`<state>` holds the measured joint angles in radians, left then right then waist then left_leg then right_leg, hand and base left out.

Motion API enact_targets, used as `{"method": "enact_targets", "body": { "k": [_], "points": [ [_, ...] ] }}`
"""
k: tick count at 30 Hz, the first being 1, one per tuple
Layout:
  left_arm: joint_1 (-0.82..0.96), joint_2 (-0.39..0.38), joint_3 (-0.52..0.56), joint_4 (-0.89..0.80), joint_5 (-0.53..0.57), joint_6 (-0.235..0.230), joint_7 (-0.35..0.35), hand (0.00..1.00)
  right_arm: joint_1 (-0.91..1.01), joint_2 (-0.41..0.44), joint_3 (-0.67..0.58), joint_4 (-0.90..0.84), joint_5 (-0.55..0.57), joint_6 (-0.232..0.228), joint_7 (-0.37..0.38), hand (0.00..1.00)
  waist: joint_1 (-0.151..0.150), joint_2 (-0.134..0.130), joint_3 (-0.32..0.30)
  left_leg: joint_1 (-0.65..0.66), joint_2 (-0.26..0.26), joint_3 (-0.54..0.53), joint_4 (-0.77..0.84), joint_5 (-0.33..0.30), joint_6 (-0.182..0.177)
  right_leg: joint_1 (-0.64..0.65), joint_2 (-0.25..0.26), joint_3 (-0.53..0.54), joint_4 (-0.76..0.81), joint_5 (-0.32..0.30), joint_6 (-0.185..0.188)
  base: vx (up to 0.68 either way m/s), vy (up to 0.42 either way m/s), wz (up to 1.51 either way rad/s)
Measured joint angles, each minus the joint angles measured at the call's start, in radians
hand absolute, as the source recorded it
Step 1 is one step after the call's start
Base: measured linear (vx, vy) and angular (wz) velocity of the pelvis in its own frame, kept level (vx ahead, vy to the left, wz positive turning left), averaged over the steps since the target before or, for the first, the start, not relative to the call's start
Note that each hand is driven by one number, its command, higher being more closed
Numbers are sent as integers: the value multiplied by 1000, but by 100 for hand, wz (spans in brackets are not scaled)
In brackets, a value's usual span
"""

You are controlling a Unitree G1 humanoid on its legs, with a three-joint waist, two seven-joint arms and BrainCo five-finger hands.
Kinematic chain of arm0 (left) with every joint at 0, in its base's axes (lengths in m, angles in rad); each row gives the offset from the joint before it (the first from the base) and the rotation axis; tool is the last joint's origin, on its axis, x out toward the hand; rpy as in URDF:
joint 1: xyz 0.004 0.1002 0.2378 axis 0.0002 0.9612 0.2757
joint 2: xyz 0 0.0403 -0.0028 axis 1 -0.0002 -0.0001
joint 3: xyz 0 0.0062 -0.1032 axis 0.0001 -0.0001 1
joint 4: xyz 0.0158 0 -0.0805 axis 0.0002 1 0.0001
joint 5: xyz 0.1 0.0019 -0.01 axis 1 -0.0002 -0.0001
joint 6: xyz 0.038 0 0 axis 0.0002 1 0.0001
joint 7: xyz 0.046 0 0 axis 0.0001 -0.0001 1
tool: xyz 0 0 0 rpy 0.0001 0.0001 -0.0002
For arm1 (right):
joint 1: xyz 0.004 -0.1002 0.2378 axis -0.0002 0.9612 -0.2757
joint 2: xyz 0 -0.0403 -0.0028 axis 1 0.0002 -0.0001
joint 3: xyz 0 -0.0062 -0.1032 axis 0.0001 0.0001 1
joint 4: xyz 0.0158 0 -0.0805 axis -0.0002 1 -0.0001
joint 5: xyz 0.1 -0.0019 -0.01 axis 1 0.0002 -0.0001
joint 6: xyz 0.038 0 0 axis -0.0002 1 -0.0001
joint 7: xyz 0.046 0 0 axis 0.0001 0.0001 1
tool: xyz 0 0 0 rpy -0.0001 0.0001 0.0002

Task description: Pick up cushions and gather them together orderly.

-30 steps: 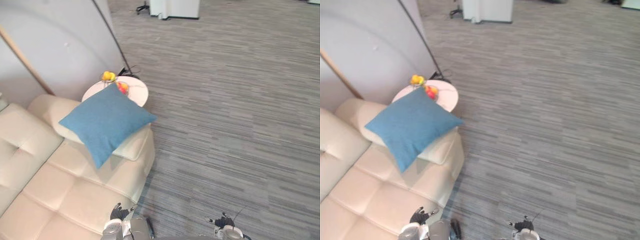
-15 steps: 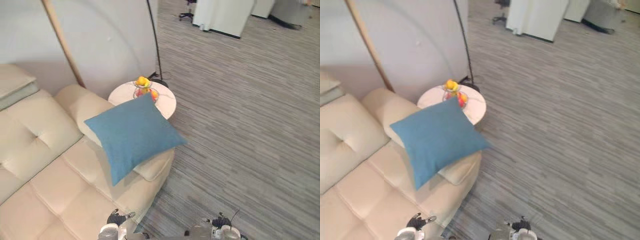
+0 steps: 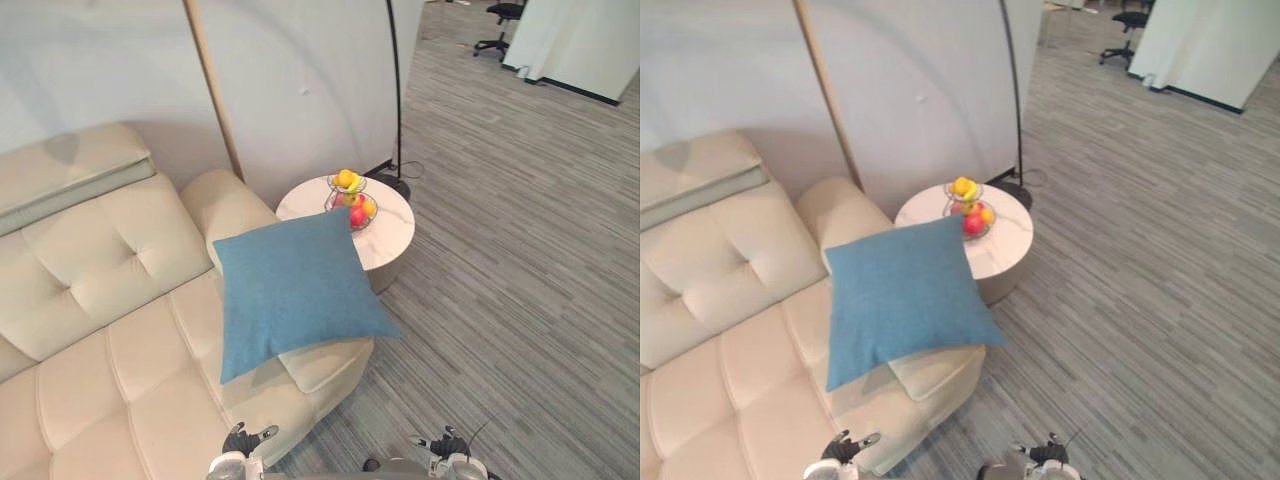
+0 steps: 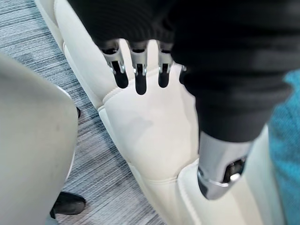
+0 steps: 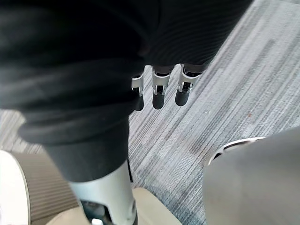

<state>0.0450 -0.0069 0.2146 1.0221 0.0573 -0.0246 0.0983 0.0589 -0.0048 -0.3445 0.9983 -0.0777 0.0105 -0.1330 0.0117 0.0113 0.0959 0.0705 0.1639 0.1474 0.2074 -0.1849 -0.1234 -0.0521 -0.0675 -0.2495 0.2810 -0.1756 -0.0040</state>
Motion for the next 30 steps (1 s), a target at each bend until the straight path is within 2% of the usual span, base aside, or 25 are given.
{"method": "enact_targets", "body": {
  "k": [5,7,11,14,17,20,26,30],
  "points": [
    [-2,17,-30,-10,-5,-2,9,0,-1,4,-5,1,3,1,-3,0,3,-18,0,3,-23,34,-59,45,12,12,-8,-16,-45,23,5,10,8,16],
    [-1,32,-39,-9,-23,-2,15,0,-1,-2,-7,0,4,0,-8,0,2,-30,0,18,-36,37,-108,77,20,21,-7,-4,-86,55,5,-25,26,-6],
    [2,38,-40,-13,-42,-3,29,0,-10,-38,-8,-23,10,0,-27,0,0,-32,-1,23,-41,38,-146,91,25,25,-1,11,-134,98,9,-78,42,-4],
    [15,72,-42,-67,-64,-5,32,0,-2,-88,-15,-146,10,-1,-37,0,-5,-31,-1,20,-44,34,-176,91,25,22,7,13,-163,126,13,-150,23,3],
    [28,139,-38,-174,-93,-10,35,0,-19,-156,-15,-265,8,-8,-43,0,-5,-36,-4,14,-54,33,-220,109,22,13,8,23,-205,158,18,-172,15,-1],
    [27,186,-13,-291,-148,-17,43,0,-53,-235,-14,-331,8,-13,-44,0,-6,-21,-14,-6,-64,17,-241,115,27,9,9,46,-253,173,32,-111,-6,6],
    [7,195,5,-391,-230,-38,78,0,-126,-285,1,-357,10,-12,-56,0,-11,4,-31,-61,-75,-23,-241,126,26,-18,9,44,-282,187,38,15,6,12],
    [-64,205,1,-413,-265,-38,101,0,-217,-306,66,-357,12,-10,-65,0,-11,10,-16,-91,-77,-47,-239,150,30,-38,10,26,-285,211,20,105,-11,17]
  ]
}}
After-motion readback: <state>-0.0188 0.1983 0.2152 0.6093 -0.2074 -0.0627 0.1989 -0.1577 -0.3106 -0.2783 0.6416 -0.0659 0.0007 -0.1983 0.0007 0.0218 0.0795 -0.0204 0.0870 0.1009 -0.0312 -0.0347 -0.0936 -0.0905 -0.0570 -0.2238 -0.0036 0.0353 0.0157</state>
